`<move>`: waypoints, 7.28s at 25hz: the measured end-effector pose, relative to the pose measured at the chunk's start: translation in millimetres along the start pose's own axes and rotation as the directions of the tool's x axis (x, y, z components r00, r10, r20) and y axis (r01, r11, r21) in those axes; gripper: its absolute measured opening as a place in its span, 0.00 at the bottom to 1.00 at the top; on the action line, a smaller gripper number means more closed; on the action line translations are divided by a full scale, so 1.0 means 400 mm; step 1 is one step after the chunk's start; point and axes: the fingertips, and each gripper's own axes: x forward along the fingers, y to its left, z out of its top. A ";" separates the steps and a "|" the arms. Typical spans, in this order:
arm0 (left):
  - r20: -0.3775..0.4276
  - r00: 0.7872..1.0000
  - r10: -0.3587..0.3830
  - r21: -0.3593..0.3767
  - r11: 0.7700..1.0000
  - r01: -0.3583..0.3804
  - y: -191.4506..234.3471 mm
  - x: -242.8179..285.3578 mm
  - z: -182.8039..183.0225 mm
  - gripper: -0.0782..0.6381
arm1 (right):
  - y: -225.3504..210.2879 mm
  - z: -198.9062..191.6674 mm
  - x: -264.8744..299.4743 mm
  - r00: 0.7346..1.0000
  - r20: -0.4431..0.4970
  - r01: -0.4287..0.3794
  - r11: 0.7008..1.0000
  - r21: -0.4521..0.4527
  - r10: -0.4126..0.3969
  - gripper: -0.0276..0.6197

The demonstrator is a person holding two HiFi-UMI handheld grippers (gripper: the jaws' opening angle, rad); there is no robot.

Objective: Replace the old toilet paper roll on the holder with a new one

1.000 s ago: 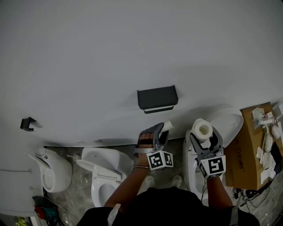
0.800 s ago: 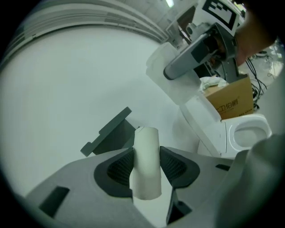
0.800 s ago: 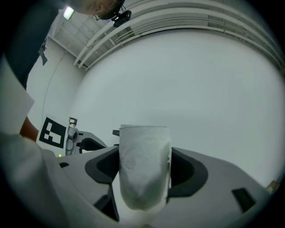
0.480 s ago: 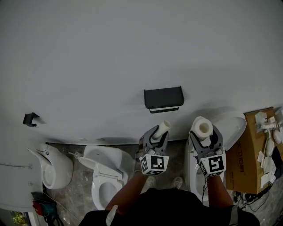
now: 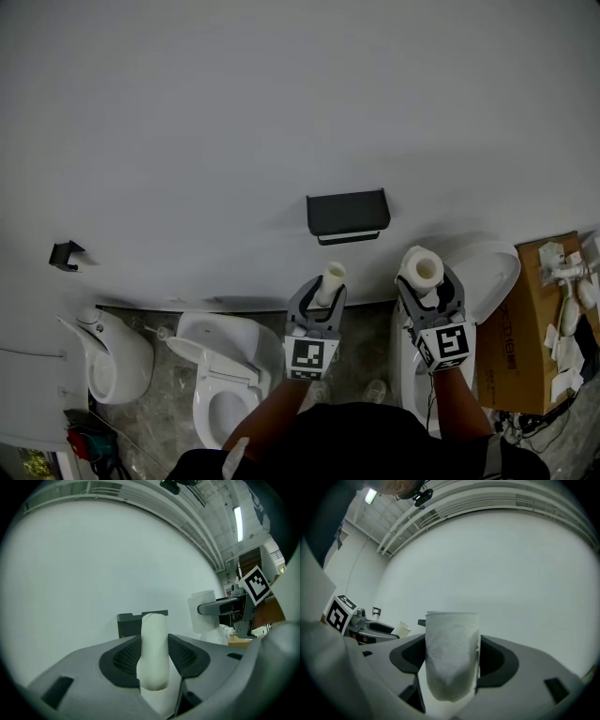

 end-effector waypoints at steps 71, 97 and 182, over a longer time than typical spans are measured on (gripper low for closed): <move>-0.011 0.996 0.092 -0.023 0.996 -0.092 0.223 -0.178 -0.017 0.36 | 0.050 -0.200 0.373 0.962 -0.003 0.001 -0.009 1.000 -0.272 0.52; -0.033 0.996 0.086 0.047 0.995 -0.084 0.242 -0.178 -0.038 0.36 | 0.105 -0.201 0.372 0.955 0.013 -0.018 -0.014 1.000 -0.297 0.52; 0.011 1.000 -0.019 -0.086 0.996 0.020 0.125 -0.074 0.005 0.36 | 0.153 0.057 0.036 0.999 0.031 -0.015 0.992 -0.129 0.019 0.05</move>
